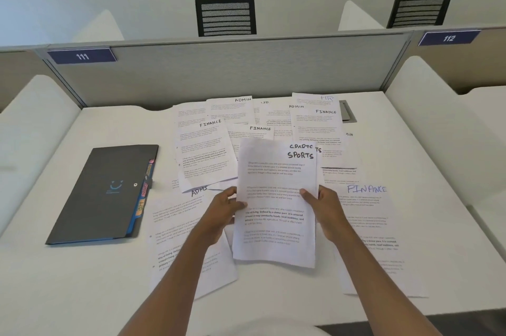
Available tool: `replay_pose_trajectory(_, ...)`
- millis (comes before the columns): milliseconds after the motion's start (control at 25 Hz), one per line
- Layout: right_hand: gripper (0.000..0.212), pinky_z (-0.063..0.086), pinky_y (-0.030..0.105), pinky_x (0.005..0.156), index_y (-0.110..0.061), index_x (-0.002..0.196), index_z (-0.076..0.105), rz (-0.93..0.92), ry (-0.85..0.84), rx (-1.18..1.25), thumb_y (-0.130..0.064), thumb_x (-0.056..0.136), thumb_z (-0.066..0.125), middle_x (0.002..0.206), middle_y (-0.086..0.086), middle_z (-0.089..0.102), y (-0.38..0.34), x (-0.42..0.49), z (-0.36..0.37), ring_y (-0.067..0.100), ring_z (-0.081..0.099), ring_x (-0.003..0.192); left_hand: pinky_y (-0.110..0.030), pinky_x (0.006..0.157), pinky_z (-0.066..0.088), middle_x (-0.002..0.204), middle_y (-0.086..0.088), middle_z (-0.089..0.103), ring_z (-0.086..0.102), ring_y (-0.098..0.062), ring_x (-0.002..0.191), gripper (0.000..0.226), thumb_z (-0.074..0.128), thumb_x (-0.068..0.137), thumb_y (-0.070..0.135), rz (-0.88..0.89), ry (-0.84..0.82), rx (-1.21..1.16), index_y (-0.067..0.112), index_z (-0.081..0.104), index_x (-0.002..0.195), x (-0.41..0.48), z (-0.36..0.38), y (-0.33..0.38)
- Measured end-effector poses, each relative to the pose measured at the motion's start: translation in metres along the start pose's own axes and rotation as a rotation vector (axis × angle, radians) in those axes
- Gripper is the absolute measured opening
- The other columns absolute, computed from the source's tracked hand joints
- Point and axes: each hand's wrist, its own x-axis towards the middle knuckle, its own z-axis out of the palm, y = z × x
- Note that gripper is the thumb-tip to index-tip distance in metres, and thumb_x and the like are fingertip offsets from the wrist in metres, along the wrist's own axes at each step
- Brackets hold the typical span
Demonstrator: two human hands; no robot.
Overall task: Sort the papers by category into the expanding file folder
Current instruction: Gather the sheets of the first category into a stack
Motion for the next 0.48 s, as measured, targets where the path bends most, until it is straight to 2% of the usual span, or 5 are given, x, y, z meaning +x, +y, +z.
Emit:
replay_pose_trajectory(160, 0.022, 0.063, 0.033, 0.083, -0.011, 0.120, 0.070, -0.123, 0.014, 0.057, -0.018, 0.100, 0.064, 0.109, 0.002, 0.078, -0.023, -0.013, 0.008, 0.018, 0.076, 0.099, -0.051, 0.092, 0.063, 0.117, -0.002, 0.080, 0.078, -0.029, 0.106, 0.028, 0.070, 0.099, 0.016, 0.136, 0.010, -0.012, 0.020, 0.072, 0.127, -0.001, 0.014, 0.026)
replay_pose_trajectory(280, 0.028, 0.062, 0.038, 0.088, -0.008, 0.124, 0.068, -0.183, -0.023, 0.135, -0.019, 0.098, 0.066, 0.113, 0.005, 0.077, -0.025, -0.020, 0.009, 0.023, 0.074, 0.104, -0.049, 0.094, 0.062, 0.119, -0.007, 0.079, 0.076, -0.029, 0.109, 0.031, 0.077, 0.094, 0.018, 0.233, 0.022, -0.101, 0.017, 0.075, 0.125, -0.005, 0.023, 0.033)
replay_pose_trajectory(360, 0.030, 0.062, 0.041, 0.088, -0.011, 0.123, 0.069, -0.191, -0.045, 0.103, -0.020, 0.094, 0.072, 0.112, 0.005, 0.077, -0.018, -0.023, 0.008, 0.024, 0.073, 0.105, -0.049, 0.092, 0.063, 0.120, -0.007, 0.079, 0.076, -0.028, 0.108, 0.037, 0.082, 0.088, 0.022, 0.274, 0.025, -0.117, 0.020, 0.075, 0.124, -0.008, 0.026, 0.034)
replay_pose_trajectory(480, 0.039, 0.061, 0.030, 0.082, -0.020, 0.125, 0.068, -0.220, -0.067, 0.004, -0.021, 0.088, 0.080, 0.112, -0.003, 0.077, -0.010, -0.026, 0.012, 0.014, 0.072, 0.105, -0.051, 0.092, 0.064, 0.118, -0.003, 0.079, 0.076, -0.025, 0.106, 0.037, 0.084, 0.087, 0.026, 0.290, 0.027, -0.037, 0.024, 0.075, 0.123, -0.008, 0.030, 0.030)
